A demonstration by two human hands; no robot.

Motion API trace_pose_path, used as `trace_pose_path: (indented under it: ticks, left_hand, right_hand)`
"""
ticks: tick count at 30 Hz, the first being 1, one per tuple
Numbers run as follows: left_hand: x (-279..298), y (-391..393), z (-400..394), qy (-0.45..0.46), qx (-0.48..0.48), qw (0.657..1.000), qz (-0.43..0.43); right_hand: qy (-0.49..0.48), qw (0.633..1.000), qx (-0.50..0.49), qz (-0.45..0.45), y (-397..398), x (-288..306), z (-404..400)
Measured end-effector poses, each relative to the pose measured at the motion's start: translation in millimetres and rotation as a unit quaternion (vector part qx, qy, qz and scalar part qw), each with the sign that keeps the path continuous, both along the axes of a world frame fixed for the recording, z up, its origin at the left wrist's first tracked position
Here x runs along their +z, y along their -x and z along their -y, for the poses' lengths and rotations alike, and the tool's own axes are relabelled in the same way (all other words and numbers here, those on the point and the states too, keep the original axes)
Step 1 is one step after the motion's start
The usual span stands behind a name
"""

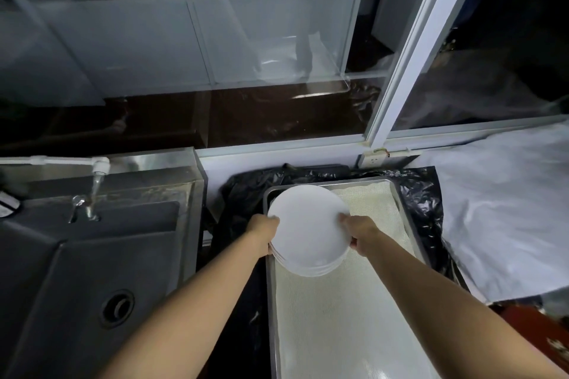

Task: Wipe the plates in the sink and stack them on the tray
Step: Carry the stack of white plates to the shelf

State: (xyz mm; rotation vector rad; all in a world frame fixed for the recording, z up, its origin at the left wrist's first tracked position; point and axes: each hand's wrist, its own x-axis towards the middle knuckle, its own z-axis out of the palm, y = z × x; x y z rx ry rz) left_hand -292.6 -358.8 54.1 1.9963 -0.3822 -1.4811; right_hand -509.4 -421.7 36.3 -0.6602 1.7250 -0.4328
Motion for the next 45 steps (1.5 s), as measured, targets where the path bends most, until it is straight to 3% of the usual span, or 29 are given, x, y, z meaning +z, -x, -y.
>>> trace_pose_path:
  ticks: [10,19,26,33,39,45]
  left_hand:
    - [-18.1,3.9,-0.7,0.025,0.007,0.999,0.025]
    - [37.0,7.5,-35.0,0.050,-0.008,0.999,0.007]
    - [73.7,-13.1,-93.0,0.043,0.002,0.999,-0.030]
    - [96.1,-55.5,-181.3,0.005,0.066,0.997,-0.047]
    - [99.2,-88.2,-298.5,0.018,0.158,0.987,-0.027]
    - [107.7,-110.5,-443.0,0.041,0.301,0.952,-0.047]
  right_hand:
    - [0.021,0.999,-0.007,0.030,10.1,16.8,-14.1]
    - [0.035,0.999,-0.006,0.029,17.3,54.0,-38.5]
    - [0.044,0.998,0.004,0.034,-13.9,106.2,-101.5]
    - [0.028,0.995,0.026,0.092,-58.2,133.9,-173.8]
    - [0.004,0.980,0.169,0.105,-110.8,141.8,-232.8]
    - [-0.024,0.945,0.299,0.133,-175.6,148.7,-324.6]
